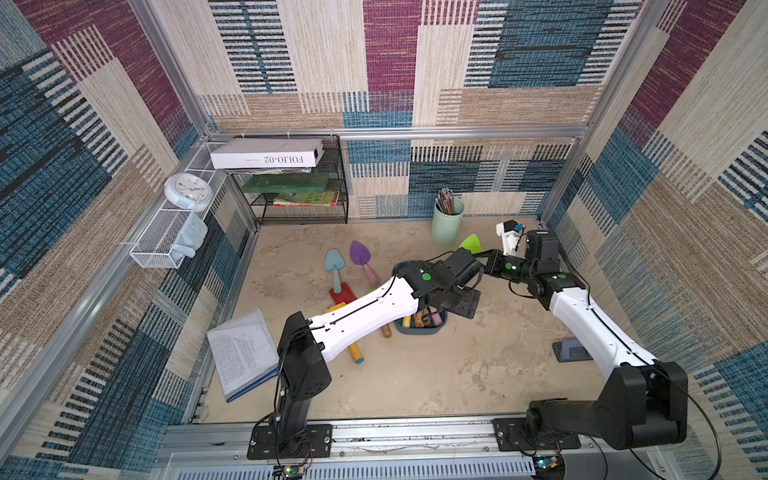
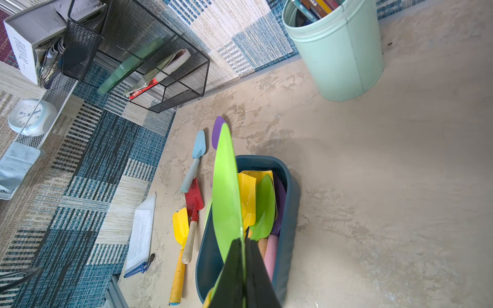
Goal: Put the shovel into the storage box
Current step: Pick up the shovel from the center of the board, then place the shovel in the storage box.
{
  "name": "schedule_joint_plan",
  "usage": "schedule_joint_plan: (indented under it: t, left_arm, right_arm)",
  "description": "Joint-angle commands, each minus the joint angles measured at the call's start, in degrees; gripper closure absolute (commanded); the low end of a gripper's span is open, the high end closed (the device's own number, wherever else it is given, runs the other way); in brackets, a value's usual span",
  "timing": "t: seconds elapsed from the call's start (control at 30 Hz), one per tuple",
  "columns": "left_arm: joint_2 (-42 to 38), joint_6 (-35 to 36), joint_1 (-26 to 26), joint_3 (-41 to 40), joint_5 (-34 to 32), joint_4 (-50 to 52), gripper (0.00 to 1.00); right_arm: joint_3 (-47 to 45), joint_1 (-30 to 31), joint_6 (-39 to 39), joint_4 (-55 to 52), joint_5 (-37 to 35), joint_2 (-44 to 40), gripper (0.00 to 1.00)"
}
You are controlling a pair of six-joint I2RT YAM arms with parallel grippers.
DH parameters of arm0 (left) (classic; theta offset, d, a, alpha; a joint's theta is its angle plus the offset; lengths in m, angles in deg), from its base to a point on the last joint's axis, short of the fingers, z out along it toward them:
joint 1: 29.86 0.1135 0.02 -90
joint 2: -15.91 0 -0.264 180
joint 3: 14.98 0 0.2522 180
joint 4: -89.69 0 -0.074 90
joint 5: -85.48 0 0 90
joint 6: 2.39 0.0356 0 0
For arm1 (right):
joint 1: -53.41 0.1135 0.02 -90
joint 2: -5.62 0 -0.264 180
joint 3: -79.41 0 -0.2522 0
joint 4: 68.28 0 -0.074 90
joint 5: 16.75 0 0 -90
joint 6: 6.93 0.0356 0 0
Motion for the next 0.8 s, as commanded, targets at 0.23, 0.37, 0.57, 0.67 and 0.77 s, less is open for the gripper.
schedule_joint_plan:
  t: [0.23, 0.37, 0.57, 0.67, 0.77]
  left_arm:
    - [-17.2, 1.6, 2.7, -16.3, -6.6, -6.5, 0.18]
    - [-24.0, 0.7, 7.4, -24.6, -3.5, -10.2, 0.14]
    - [-29.0, 0.5, 12.0, -34.2, 1.6, -16.8, 0.12]
    - [-30.1, -0.1, 13.9, -37.6, 4.3, -19.9, 0.12]
    - [-30.7, -0.4, 15.3, -39.5, 5.5, -21.2, 0.12]
  right_arm:
    - [6.4, 6.5, -6.0, -2.0, 0.3, 10.3, 1.00]
    - [8.3, 9.4, -5.7, -1.2, -0.6, 14.2, 1.00]
    - [12.1, 12.1, -4.4, 0.6, -1.6, 20.4, 1.00]
    - [14.2, 13.5, -4.0, 0.9, -3.0, 23.7, 1.00]
    - [16.2, 15.0, -3.8, 0.9, -5.0, 26.9, 1.00]
